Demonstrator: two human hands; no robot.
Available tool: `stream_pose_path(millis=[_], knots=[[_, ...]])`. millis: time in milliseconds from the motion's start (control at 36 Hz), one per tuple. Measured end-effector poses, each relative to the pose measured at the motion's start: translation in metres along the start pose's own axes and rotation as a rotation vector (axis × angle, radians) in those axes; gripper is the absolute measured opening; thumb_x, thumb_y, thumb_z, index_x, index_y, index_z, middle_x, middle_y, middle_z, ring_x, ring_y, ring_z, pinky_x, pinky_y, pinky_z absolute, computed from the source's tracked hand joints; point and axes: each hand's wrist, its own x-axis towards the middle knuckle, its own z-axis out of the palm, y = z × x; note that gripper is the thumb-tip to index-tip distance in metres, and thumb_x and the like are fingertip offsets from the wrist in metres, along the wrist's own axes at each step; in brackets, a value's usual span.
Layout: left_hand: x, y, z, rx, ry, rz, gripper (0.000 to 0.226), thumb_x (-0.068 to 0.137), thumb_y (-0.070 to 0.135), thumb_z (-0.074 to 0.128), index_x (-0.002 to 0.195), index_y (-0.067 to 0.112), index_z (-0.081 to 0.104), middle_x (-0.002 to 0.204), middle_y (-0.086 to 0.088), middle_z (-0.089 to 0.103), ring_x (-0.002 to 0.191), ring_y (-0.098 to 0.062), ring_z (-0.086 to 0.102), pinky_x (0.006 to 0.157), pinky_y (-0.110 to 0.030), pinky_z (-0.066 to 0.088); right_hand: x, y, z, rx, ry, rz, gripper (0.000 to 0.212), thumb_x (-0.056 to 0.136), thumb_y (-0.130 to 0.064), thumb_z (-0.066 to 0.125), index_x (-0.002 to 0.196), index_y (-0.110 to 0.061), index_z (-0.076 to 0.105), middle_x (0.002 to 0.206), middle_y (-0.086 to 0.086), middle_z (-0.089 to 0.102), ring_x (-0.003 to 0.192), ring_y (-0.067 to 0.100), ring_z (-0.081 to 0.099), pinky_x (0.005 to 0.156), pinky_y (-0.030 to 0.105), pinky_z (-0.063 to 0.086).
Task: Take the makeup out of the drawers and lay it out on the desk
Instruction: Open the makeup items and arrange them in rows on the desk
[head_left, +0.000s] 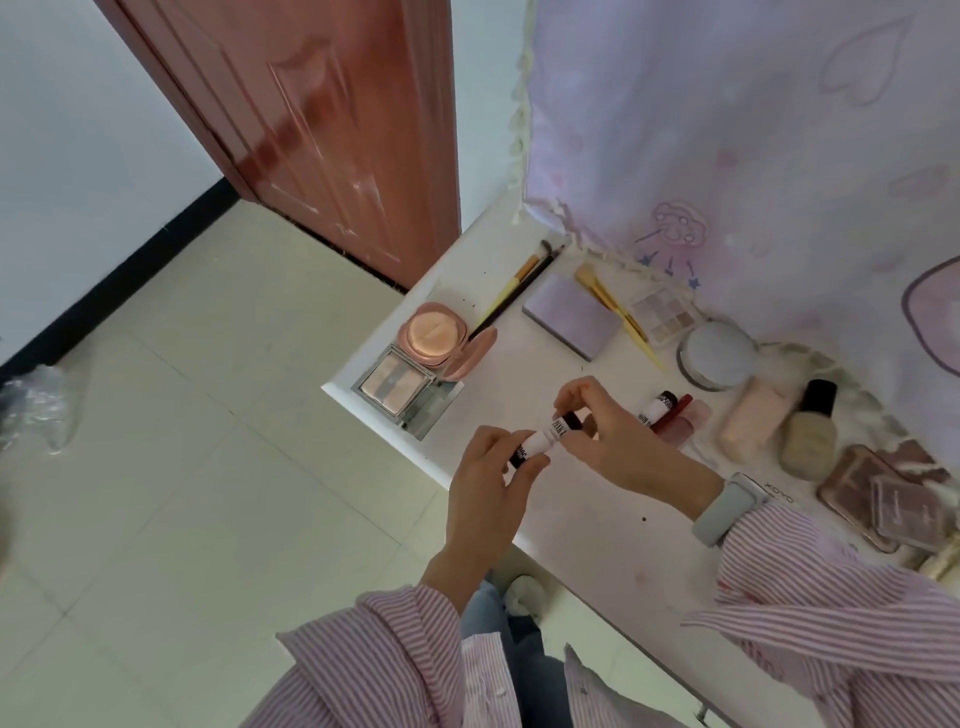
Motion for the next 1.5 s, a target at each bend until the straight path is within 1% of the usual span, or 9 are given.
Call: stream_pose_path(millis=[167,333,417,667,806,1000,1194,1333,1500], knots=[[0.011,-0.002,0.008,0.005,-0.030,0.020,0.029,0.083,0.028,0.068,0.110,0.017,0.068,0.087,0.010,0.051,0.074,-0.008,0.045,0.067,-0.012,0.034,0.014,0.003,-0.005,-0.085,0.063,0.117,0.018,0.093,-0.035,0.047,0.082,-0.022,0.051,0.060,-0.007,0.050,0.045,0.004,0.040,0.050,0.022,0.035],[0.009,-0.008,0.019,-0.003,-0.049,0.011,0.027,0.084,0.028,0.066,0.107,0.015,0.068,0.090,0.008,0.050,0.082,-0.011,0.045,0.072,-0.015,0.034,0.009,0.017,-0.016,0.003,0.033,0.063,0.009,0.091,-0.013,0.050,0.088,-0.022,0.052,0.071,0.001,0.052,0.060,0.013,0.045,0.058,0.033,0.047],[0.011,-0.017,0.024,0.034,0.022,-0.013,0.026,0.083,0.025,0.066,0.105,0.012,0.069,0.092,0.006,0.047,0.086,-0.014,0.043,0.077,-0.025,0.038,0.011,0.023,-0.033,0.022,0.100,-0.004,0.011,0.090,-0.011,0.051,0.083,-0.019,0.054,0.072,-0.001,0.055,0.058,0.004,0.047,0.055,0.022,0.047],[0.005,-0.011,0.042,-0.096,0.233,-0.214,0.022,0.094,0.020,0.053,0.114,0.015,0.059,0.097,0.006,0.058,0.091,-0.017,0.050,0.086,-0.033,0.036,0.021,0.046,-0.057,0.734,0.202,0.133,0.012,0.093,-0.003,0.049,0.099,-0.008,0.058,0.080,0.006,0.064,0.064,0.014,0.056,0.053,0.022,0.044],[0.012,-0.008,0.055,-0.110,0.307,-0.202,0.035,0.092,0.042,0.038,0.111,0.014,0.048,0.113,0.010,0.060,0.102,-0.012,0.056,0.092,-0.012,0.022,0.033,0.049,-0.041,0.335,0.184,-0.014,0.022,0.096,-0.010,0.045,0.114,-0.007,0.057,0.087,-0.002,0.063,0.077,0.010,0.057,0.064,0.020,0.046],[0.034,-0.001,0.062,-0.179,0.596,-0.223,0.021,0.081,0.009,0.070,0.102,0.010,0.069,0.094,0.013,0.052,0.080,0.001,0.050,0.075,-0.010,0.038,0.069,0.043,-0.023,0.050,0.292,-0.201,0.023,0.091,-0.017,0.056,0.114,-0.014,0.058,0.106,0.003,0.052,0.082,0.007,0.049,0.069,0.002,0.039],[0.048,-0.002,0.069,-0.125,0.697,-0.227,0.024,0.079,0.005,0.071,0.103,0.005,0.070,0.091,0.007,0.060,0.085,-0.014,0.057,0.077,0.003,0.033,0.090,0.050,-0.011,-0.219,0.344,-0.456,0.025,0.088,-0.013,0.061,0.110,-0.002,0.057,0.101,0.006,0.059,0.075,0.012,0.046,0.070,0.023,0.039],[0.056,-0.011,0.076,0.041,0.722,-0.234,0.026,0.078,0.026,0.064,0.101,0.016,0.071,0.088,0.002,0.072,0.088,-0.018,0.054,0.075,-0.026,0.035,0.096,0.053,-0.007,-0.443,0.381,-0.544,0.021,0.083,-0.015,0.066,0.103,-0.006,0.064,0.095,0.007,0.064,0.087,0.022,0.055,0.064,0.032,0.047],[0.061,-0.018,0.077,0.109,0.729,-0.228,0.030,0.081,0.041,0.056,0.098,0.021,0.070,0.083,0.005,0.070,0.089,-0.009,0.045,0.075,-0.025,0.024,0.097,0.047,-0.002,-0.482,0.367,-0.496,0.022,0.087,-0.017,0.062,0.106,-0.008,0.063,0.102,0.006,0.063,0.100,0.024,0.056,0.073,0.040,0.051]])
